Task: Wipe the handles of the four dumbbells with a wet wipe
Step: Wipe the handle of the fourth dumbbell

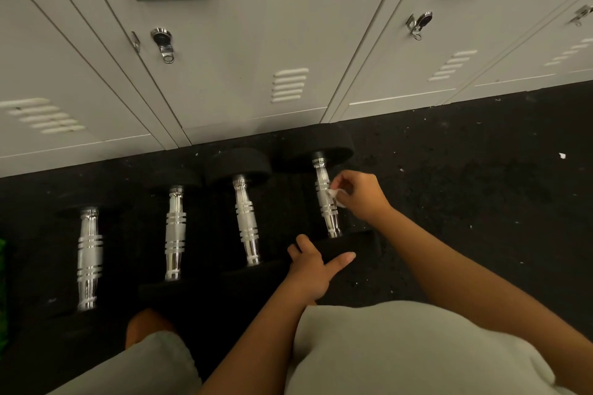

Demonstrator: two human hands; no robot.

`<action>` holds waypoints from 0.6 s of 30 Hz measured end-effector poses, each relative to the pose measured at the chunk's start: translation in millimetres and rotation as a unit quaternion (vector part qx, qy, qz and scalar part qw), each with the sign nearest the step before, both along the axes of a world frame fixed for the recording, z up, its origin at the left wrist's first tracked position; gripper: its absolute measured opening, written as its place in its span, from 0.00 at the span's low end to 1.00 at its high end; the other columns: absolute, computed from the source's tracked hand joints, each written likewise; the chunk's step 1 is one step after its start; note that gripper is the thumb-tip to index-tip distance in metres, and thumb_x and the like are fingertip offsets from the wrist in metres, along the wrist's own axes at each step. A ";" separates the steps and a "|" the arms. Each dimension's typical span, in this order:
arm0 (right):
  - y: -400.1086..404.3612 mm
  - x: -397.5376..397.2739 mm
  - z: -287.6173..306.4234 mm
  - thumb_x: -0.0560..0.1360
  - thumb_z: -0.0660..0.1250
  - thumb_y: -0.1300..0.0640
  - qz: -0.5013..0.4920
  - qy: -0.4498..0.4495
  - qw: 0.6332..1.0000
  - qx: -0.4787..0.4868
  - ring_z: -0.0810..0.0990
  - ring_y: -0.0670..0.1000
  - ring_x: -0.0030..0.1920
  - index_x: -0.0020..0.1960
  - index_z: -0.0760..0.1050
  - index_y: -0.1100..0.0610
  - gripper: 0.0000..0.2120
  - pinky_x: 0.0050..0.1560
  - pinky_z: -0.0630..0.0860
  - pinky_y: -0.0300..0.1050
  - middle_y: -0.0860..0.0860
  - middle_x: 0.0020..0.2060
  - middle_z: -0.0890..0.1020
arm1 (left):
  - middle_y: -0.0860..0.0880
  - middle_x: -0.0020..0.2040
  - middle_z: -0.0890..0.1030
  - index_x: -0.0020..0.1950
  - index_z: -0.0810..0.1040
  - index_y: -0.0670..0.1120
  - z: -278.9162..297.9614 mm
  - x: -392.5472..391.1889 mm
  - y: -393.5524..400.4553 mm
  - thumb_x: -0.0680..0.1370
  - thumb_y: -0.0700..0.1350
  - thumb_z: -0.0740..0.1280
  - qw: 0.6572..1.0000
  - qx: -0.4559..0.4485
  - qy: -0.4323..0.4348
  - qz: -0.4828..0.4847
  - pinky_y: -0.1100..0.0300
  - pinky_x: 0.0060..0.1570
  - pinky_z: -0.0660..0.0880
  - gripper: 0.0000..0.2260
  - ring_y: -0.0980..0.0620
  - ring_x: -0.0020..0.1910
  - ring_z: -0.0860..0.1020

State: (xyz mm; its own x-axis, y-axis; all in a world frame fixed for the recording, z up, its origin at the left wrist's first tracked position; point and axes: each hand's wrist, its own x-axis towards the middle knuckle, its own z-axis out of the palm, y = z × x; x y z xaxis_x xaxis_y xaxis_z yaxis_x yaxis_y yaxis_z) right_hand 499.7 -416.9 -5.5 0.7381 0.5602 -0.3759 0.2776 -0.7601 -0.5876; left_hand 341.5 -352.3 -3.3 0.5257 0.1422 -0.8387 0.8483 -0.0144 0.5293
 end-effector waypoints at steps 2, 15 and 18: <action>-7.5 -5.8 2.3 0.73 0.69 0.64 0.020 0.014 1.000 -0.010 0.76 0.38 0.40 0.47 0.78 0.58 0.05 0.37 0.72 0.29 0.43 0.41 0.76 | 0.44 0.75 0.52 0.76 0.46 0.48 -0.6 -0.6 0.8 0.72 0.60 0.69 1.000 -0.003 0.002 0.000 0.46 0.65 0.71 0.43 0.41 0.71 0.63; -8.7 -8.7 4.4 0.73 0.66 0.68 0.017 0.006 1.000 0.008 0.80 0.47 0.45 0.46 0.78 0.57 0.07 0.44 0.77 0.34 0.47 0.44 0.79 | 0.44 0.75 0.51 0.76 0.46 0.48 -1.1 -0.7 0.4 0.72 0.60 0.69 1.000 -0.007 0.001 0.002 0.49 0.64 0.70 0.44 0.41 0.71 0.63; 0.5 0.4 3.8 0.73 0.65 0.68 0.013 -0.016 1.000 0.013 0.79 0.47 0.42 0.46 0.79 0.58 0.08 0.41 0.75 0.34 0.48 0.42 0.79 | 0.44 0.75 0.52 0.76 0.46 0.47 -0.8 0.4 -0.9 0.72 0.60 0.69 1.000 0.001 -0.005 0.000 0.50 0.63 0.70 0.43 0.42 0.71 0.63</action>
State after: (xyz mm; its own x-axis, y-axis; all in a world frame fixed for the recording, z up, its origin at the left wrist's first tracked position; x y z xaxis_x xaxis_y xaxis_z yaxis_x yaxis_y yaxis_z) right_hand 500.2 -416.4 -1.7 0.7346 0.5887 -0.3374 0.3164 -0.7371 -0.5972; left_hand 341.9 -353.2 -4.0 0.5347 0.1438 -0.8327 0.8426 -0.0161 0.5382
